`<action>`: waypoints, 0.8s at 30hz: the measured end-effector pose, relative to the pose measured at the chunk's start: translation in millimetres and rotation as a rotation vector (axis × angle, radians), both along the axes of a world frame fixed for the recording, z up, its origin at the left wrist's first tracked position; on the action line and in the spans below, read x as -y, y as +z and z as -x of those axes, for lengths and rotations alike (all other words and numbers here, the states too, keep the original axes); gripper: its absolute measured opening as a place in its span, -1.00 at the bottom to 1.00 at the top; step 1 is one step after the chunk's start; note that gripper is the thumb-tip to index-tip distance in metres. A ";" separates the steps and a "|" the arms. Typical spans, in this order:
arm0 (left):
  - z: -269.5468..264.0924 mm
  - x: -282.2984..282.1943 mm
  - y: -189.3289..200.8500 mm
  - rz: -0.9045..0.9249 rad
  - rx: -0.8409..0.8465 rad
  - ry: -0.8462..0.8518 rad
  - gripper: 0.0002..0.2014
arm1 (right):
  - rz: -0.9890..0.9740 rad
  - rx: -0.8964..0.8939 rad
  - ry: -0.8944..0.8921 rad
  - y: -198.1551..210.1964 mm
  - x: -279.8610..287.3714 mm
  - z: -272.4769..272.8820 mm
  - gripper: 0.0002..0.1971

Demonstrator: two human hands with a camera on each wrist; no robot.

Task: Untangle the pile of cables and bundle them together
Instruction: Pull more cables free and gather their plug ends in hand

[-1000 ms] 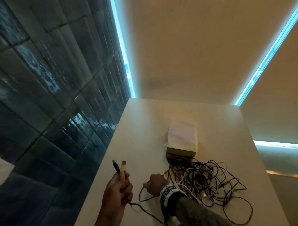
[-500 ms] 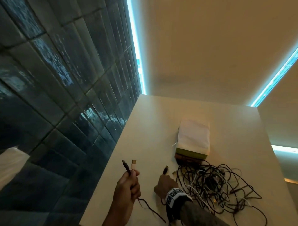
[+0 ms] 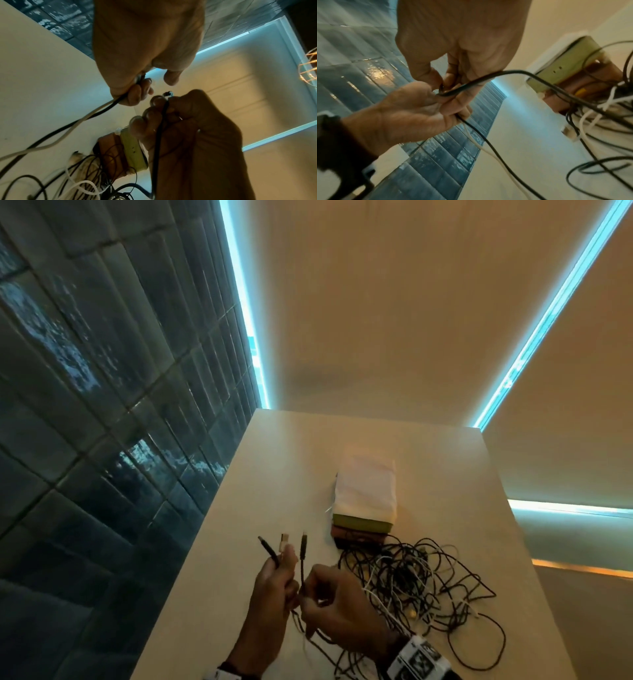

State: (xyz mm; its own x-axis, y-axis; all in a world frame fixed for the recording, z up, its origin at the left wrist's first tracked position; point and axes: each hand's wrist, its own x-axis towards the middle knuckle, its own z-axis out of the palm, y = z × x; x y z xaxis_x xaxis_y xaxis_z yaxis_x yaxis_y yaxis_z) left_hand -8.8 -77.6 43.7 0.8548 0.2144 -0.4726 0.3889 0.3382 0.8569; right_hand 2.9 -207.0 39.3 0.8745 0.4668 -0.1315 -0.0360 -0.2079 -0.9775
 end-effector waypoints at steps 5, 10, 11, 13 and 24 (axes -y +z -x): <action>-5.7 11.4 5.2 -0.075 0.053 -0.158 -0.47 | 0.054 0.100 0.071 13.3 15.9 3.7 -0.84; -12.2 19.8 3.7 -0.189 0.067 -0.160 -0.46 | -0.006 -0.029 0.032 21.2 24.5 4.3 -0.91; -12.3 21.6 5.9 -0.186 0.078 -0.137 -0.46 | 0.007 -0.030 0.021 20.9 25.7 3.0 -0.94; -11.2 25.2 12.8 -0.119 0.125 -0.099 -0.47 | 0.034 -0.010 0.003 19.6 29.4 0.4 -0.86; -5.8 27.3 37.7 0.308 0.259 0.021 -0.72 | -0.176 -0.043 0.055 5.6 41.1 -0.6 -0.77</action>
State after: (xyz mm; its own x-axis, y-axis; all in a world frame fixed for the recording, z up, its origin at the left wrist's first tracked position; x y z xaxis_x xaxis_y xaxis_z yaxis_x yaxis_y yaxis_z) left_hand -3.0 -104.9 81.4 0.9510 0.1147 -0.2872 0.1641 0.6002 0.7828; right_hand 3.6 -248.1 44.9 0.8422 0.5331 -0.0802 -0.0720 -0.0362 -0.9967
